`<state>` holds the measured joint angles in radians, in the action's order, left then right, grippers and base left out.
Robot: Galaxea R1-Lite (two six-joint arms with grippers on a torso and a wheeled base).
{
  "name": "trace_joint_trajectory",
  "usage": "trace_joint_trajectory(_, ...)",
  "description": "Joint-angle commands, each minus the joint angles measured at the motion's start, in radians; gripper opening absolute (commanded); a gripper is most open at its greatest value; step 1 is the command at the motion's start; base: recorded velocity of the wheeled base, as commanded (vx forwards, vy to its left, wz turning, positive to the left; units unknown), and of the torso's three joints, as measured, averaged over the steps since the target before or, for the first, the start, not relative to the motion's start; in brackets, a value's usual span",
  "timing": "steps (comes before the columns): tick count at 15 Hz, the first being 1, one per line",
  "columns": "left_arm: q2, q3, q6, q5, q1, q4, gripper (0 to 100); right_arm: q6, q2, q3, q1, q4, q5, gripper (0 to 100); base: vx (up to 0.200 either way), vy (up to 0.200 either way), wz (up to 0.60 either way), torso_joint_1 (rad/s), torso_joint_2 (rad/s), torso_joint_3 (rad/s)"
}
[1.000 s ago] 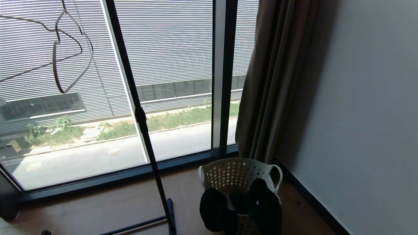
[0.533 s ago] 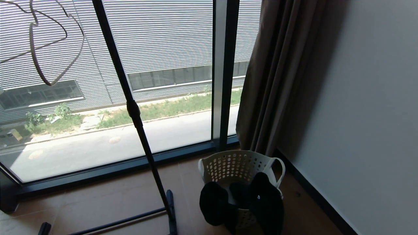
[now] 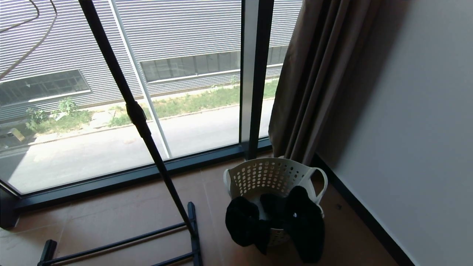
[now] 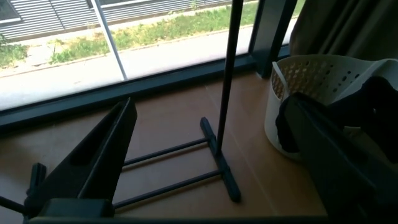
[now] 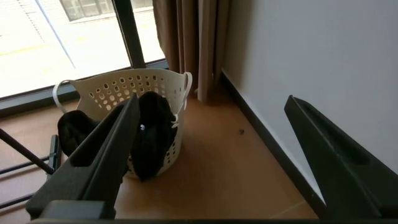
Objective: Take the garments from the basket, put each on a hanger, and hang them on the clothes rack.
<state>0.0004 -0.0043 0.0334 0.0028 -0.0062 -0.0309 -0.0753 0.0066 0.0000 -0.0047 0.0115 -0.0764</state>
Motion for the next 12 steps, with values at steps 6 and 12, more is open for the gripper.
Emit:
trace_joint_trajectory(6,0.0,0.0,0.002,-0.003,0.0,0.0,100,0.002,0.001,0.0,0.0,0.001,0.0,100,0.0,0.0,0.0,0.003,0.0,-0.198)
trace_joint_trajectory(12,0.0,0.0,0.0,-0.003,0.0,-0.001,100,0.0,0.001,0.0,0.0,0.001,0.0,100,0.0,0.0,0.0,0.004,0.0,-0.198)
